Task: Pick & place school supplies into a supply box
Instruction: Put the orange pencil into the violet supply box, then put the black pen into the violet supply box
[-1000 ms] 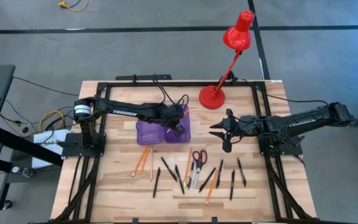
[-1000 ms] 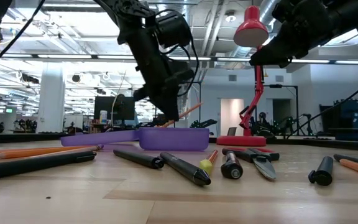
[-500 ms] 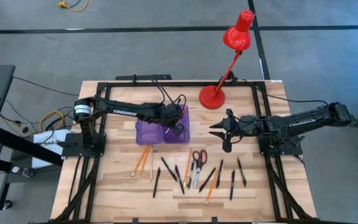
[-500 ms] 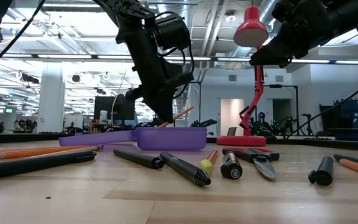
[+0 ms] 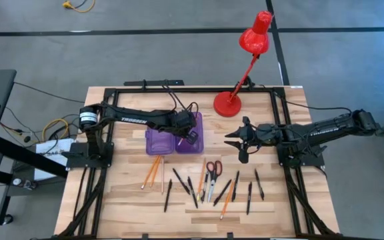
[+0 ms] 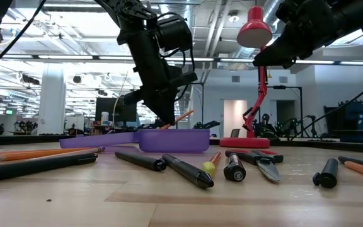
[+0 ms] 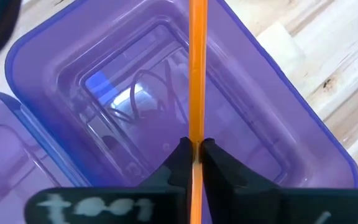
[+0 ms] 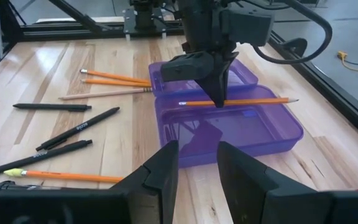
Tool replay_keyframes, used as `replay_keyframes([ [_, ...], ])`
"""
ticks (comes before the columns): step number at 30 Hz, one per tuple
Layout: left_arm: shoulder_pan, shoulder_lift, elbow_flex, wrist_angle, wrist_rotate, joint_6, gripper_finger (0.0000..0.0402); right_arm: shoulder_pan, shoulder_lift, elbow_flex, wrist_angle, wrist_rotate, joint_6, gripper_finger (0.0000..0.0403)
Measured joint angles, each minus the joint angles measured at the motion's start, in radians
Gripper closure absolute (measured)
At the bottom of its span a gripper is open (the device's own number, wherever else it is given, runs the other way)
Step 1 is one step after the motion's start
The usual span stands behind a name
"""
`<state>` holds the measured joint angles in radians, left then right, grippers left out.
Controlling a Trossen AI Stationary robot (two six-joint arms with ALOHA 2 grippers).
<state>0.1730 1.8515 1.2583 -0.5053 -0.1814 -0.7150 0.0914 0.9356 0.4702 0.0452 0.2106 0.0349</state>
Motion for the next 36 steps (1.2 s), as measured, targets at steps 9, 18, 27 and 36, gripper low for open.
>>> replay_keyframes([
  [9,0.0,0.0,0.0,0.002,0.0,0.005,0.0366,0.0,0.0,0.0,0.0,0.0,0.002,0.0296],
  [18,0.0,-0.001,0.0,0.002,0.0,0.015,0.0358,0.0,0.0,0.0,0.0,0.0,0.002,0.0296],
  [27,-0.03,-0.001,0.019,0.031,-0.014,0.245,0.0358,0.0,0.0,0.0,0.0,0.0,-0.001,0.0296],
  [36,-0.181,-0.004,0.133,-0.066,-0.246,0.534,0.0358,0.037,0.0,0.0,-0.001,-0.029,-0.009,0.0296],
])
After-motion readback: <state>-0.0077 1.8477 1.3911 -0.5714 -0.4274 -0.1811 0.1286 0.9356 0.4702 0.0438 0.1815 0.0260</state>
